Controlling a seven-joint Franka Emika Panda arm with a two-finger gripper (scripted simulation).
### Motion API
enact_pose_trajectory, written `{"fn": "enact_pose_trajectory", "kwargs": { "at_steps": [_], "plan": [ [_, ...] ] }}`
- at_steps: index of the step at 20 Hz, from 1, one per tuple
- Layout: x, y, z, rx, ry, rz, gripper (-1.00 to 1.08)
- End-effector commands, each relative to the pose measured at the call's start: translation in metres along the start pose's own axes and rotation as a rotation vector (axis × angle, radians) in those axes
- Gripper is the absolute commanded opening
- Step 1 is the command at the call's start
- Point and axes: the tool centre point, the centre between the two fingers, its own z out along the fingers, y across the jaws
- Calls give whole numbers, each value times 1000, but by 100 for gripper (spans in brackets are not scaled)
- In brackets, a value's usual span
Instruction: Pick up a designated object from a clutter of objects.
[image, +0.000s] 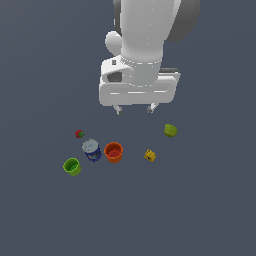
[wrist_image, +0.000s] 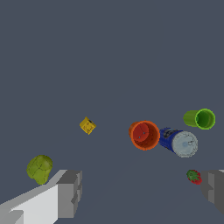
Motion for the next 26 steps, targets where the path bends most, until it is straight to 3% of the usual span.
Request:
{"fn": "enact_pose_trajectory", "kwargs": {
  "at_steps": [1,11,17,26],
  "plan": [
    [0,1,1,0,0,3,100],
    [4,33,41,21,-7,142,100],
    [1,79,95,39,-16,337,100],
    [-25,153,179,41,-29,651,100]
  ]
}}
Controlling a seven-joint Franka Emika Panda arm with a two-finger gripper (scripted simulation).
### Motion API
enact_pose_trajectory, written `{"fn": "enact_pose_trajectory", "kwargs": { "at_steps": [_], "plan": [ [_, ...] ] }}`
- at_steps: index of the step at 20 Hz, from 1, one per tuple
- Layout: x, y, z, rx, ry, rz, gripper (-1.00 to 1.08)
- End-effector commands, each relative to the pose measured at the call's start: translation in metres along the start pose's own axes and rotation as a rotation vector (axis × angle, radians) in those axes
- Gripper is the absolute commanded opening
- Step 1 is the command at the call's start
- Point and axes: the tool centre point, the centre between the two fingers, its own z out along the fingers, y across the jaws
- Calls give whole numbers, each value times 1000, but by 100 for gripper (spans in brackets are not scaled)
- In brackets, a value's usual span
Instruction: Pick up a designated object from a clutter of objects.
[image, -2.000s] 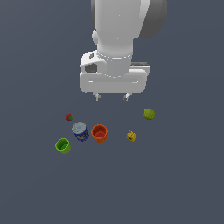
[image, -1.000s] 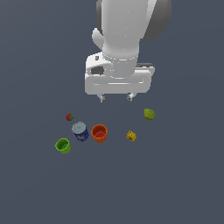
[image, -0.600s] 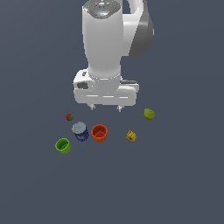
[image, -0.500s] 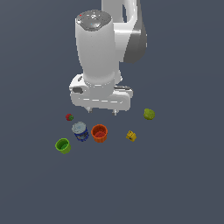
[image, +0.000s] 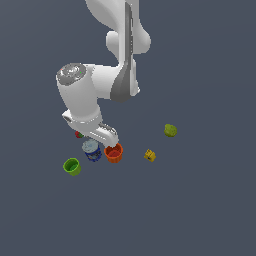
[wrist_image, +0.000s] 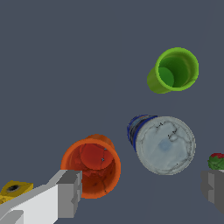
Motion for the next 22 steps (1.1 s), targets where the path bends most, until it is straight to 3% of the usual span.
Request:
{"fn": "enact_pose_trajectory", "kwargs": {
  "at_steps": [1,8,15,22],
  "plan": [
    [3,17,16,-2,1,67,100],
    [6,43,40,-7,1,162,100],
    [5,43,45,-7,0,161,100],
    [5,45,77,-8,1,166,100]
  ]
}}
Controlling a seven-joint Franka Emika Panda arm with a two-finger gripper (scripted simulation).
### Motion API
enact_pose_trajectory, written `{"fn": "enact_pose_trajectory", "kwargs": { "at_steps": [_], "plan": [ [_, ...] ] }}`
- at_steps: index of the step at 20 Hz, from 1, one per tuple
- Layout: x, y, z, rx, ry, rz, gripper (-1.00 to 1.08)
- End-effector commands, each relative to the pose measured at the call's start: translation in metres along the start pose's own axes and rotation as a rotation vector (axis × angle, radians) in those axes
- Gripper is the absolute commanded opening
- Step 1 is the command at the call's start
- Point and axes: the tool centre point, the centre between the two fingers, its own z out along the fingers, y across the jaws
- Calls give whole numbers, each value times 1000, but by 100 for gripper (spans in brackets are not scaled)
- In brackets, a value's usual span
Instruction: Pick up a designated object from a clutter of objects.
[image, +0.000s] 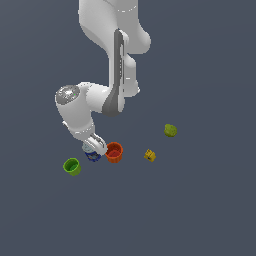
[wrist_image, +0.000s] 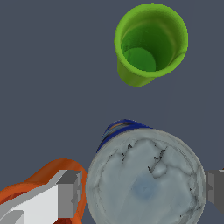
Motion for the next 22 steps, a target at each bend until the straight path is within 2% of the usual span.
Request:
{"fn": "enact_pose_trajectory", "kwargs": {
  "at_steps": [1,7,8,22],
  "plan": [
    [0,0,12,0,0,1,100],
    [1,0,22,0,0,2,100],
    [1,0,22,0,0,2,-100],
    [-2,-2,18,1,0,2,-100]
  ]
}}
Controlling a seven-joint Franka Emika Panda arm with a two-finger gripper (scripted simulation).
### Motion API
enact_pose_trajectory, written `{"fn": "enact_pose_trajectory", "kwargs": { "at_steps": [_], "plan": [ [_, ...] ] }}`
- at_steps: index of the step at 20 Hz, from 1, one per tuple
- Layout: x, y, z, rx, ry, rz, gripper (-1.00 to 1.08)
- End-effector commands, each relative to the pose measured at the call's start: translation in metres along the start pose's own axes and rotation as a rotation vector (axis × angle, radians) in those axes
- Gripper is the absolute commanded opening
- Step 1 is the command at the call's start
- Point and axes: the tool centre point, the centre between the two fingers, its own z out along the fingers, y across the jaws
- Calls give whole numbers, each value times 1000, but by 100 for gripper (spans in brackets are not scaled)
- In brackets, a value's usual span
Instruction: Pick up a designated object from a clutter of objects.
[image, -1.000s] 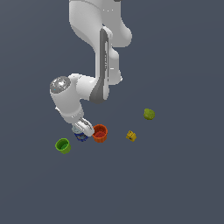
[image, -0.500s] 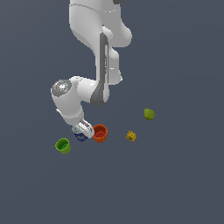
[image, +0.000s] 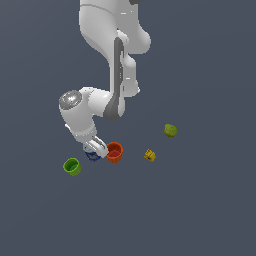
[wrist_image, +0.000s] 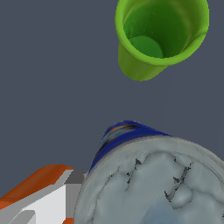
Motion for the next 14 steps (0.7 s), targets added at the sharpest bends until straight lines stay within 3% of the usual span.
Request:
{"fn": "enact_pose_trajectory", "kwargs": {
  "at_steps": [1,14],
  "plan": [
    [-2,-2,-4,1,3,-1,-100],
    [-45,-20,-59,1,3,-1,-100]
  ]
}}
